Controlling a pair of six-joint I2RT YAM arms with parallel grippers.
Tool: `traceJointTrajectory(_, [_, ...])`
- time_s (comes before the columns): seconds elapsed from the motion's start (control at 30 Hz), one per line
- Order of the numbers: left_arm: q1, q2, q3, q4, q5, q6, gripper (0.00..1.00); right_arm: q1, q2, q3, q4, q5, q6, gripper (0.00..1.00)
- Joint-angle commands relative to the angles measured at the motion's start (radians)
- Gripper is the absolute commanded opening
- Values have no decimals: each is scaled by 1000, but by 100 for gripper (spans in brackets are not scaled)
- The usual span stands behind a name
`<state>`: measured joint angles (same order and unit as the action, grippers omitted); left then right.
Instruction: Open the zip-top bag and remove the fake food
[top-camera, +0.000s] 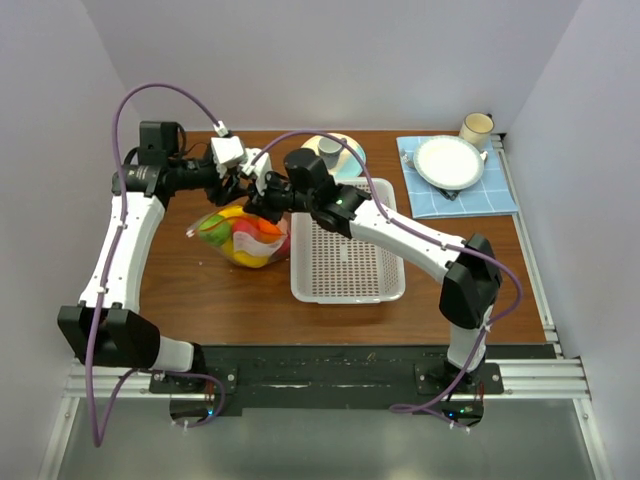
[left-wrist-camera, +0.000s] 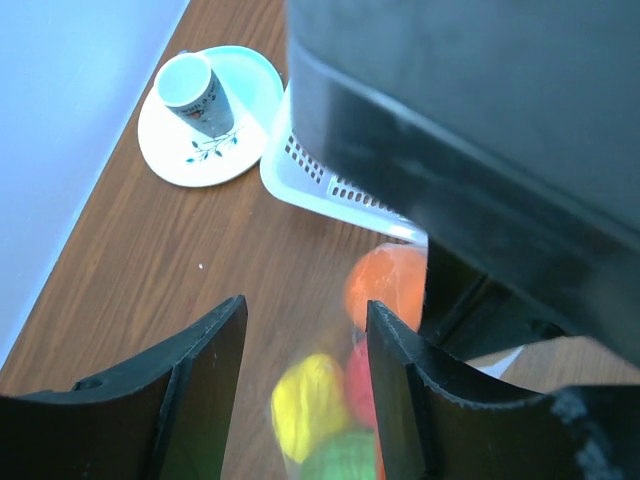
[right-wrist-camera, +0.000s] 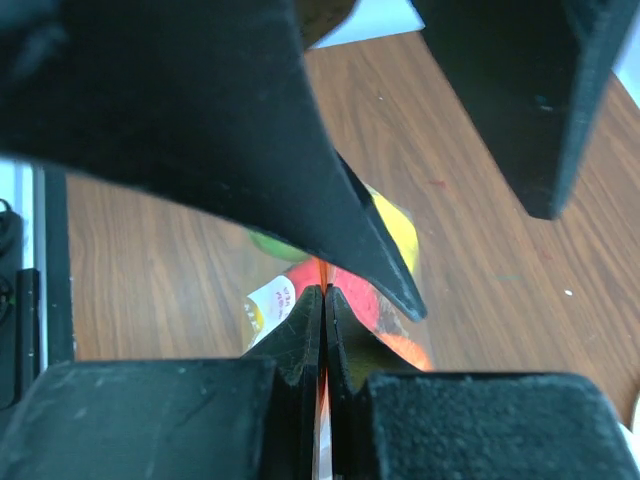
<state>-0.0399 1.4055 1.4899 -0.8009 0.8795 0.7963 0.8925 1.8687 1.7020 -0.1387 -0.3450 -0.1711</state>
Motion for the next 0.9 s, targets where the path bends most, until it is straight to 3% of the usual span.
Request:
traceJointTrajectory(0.0, [1, -40, -8, -27, -43, 29, 53, -1, -75, 42, 5, 81, -50, 0])
traceJointTrajectory(0.2, [40, -73, 35, -92, -53, 87, 55, -1, -97, -39, 39, 205, -88, 0])
traceJointTrajectory(0.33, [67, -50, 67, -217, -42, 165, 61, -4, -95, -47, 76, 225, -76, 0])
traceJointTrajectory(0.57, [66, -37, 53, -290, -20, 213, 62, -3, -82, -5, 64, 213, -74, 0])
traceJointTrajectory(0.7, [66, -42, -12, -238, -45, 195, 63, -3, -82, 4, 63, 195, -59, 0])
traceJointTrajectory(0.87, [66, -76, -127, 53, -125, 49, 63, -3, -105, -7, 82, 156, -31, 0])
